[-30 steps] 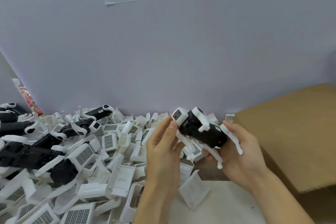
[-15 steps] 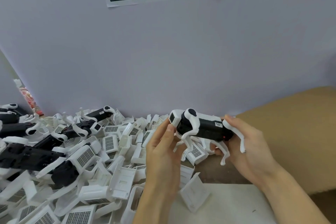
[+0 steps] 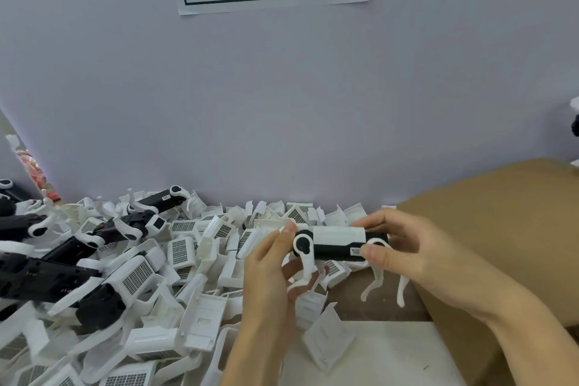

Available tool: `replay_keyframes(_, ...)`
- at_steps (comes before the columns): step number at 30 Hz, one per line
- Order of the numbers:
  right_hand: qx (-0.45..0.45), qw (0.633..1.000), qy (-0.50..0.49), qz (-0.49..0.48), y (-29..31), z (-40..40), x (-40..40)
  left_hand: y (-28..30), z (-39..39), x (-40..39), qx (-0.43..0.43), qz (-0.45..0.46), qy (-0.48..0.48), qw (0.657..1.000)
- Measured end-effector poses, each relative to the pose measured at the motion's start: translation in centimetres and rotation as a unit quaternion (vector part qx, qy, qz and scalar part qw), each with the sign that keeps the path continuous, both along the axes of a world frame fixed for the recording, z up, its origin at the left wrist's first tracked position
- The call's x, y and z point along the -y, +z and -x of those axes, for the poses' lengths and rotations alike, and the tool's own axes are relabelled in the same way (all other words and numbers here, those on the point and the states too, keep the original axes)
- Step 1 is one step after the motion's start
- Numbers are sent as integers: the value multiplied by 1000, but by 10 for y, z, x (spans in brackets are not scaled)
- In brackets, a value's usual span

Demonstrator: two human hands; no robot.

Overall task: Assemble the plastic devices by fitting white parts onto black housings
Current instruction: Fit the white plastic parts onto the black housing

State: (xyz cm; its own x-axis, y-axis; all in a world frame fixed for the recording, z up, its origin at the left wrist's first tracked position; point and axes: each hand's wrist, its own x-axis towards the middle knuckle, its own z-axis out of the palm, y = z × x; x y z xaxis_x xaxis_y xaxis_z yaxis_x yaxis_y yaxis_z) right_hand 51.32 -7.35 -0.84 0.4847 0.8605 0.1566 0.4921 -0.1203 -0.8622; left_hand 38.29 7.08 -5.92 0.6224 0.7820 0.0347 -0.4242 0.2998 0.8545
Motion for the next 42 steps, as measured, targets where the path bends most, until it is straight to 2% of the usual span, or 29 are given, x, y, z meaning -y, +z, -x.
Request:
replay_keyframes(3, 113, 987, -47, 103, 5, 3, 5, -1, 0, -1, -51, -37, -23, 998)
replay_keyframes(9, 169, 970, -52, 167, 5, 19, -1, -1, 1, -2, -77, -43, -1, 996)
replay_keyframes(11, 157, 968, -52, 187, 2, 19, -2, -2, 1, -3, -85, -47, -4, 995)
replay_keyframes(13, 74, 982, -23, 171, -7, 17, -1, -4, -1, -4, -81, -35, -4, 996)
replay_keyframes(15, -74, 989, -4, 125, -18, 17, 1, -7, -4, -5, -82, -30, 32, 996)
replay_keyframes(16, -169, 981, -7, 95, -23, 17, 1, -9, -4, -6, -88, -41, 61, 993)
replay_keyframes(18, -334, 941, -30, 42, -31, 18, 2, -12, -4, -10, -98, -63, 109, 987)
replay_keyframes(19, -376, 926, -35, 21, -33, 17, 3, -14, -3, -12, -102, -72, 121, 985)
replay_keyframes(22, -413, 909, -38, -50, -14, 10, 8, -15, -3, -14, -107, -97, 126, 982)
replay_keyframes(24, -428, 891, -70, -133, 18, -12, 11, -15, -4, -14, -104, -101, 117, 982)
replay_keyframes(26, -433, 856, -117, -257, 70, -46, 16, -15, -5, -14, -97, -100, 110, 984)
replay_keyframes(28, -411, 803, -187, -388, 123, -79, 24, -15, -5, -14, -94, -97, 104, 985)
replay_keyframes(29, -392, 792, -219, -413, 142, -92, 27, -15, -5, -14, -96, -99, 102, 985)
replay_keyframes(30, -370, 797, -252, -405, 152, -98, 30, -15, -5, -15, -98, -104, 104, 984)
replay_keyframes(32, -308, 840, -301, -331, 138, -98, 28, -15, -5, -13, -102, -109, 109, 983)
replay_keyframes(36, -174, 915, -316, -181, 25, -42, 9, -12, -7, -7, -125, -120, 133, 976)
replay_keyframes(39, -163, 941, -271, -120, -53, 15, -8, -9, -8, -1, -169, -170, 153, 959)
replay_keyframes(42, -170, 947, -250, -107, -92, 53, -31, 0, -3, 3, -239, -253, 120, 930)
